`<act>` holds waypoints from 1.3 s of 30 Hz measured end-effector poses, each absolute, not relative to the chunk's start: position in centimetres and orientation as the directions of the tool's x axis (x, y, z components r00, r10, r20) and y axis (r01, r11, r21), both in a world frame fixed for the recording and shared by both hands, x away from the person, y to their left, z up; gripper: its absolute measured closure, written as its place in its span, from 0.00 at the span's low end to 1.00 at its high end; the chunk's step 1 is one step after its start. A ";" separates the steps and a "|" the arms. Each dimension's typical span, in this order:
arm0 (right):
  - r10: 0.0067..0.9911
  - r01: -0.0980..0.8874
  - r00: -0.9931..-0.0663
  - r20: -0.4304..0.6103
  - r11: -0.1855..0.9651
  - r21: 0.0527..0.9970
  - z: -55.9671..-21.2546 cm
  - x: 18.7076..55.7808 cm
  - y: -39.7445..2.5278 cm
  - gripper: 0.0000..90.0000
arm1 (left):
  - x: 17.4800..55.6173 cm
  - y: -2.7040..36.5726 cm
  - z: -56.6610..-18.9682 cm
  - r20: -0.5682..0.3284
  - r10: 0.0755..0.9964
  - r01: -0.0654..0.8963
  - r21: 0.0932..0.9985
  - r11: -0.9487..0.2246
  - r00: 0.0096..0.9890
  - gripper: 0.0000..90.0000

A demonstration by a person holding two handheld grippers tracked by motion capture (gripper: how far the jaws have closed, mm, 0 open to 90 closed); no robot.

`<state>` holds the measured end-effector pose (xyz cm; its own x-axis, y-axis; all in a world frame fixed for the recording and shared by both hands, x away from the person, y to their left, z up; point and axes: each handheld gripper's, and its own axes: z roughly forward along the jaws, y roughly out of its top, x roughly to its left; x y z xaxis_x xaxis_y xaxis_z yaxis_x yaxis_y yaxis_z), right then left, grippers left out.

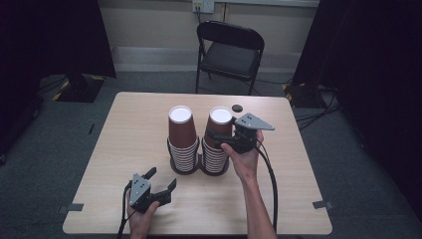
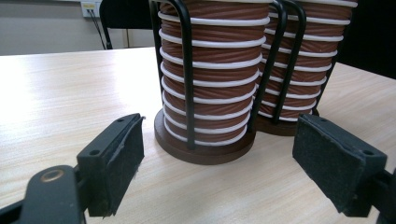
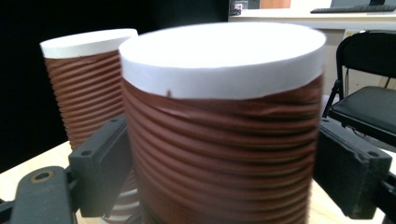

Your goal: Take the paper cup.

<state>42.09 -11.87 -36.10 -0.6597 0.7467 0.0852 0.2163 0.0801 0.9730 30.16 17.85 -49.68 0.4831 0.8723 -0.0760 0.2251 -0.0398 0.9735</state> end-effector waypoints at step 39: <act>0.766 0.252 -0.641 0.051 0.148 0.956 -38.1 43.1 -10.8 0.13 | 30.2 17.9 -49.7 -0.064 0.867 0.221 0.974 -0.053 0.494 0.18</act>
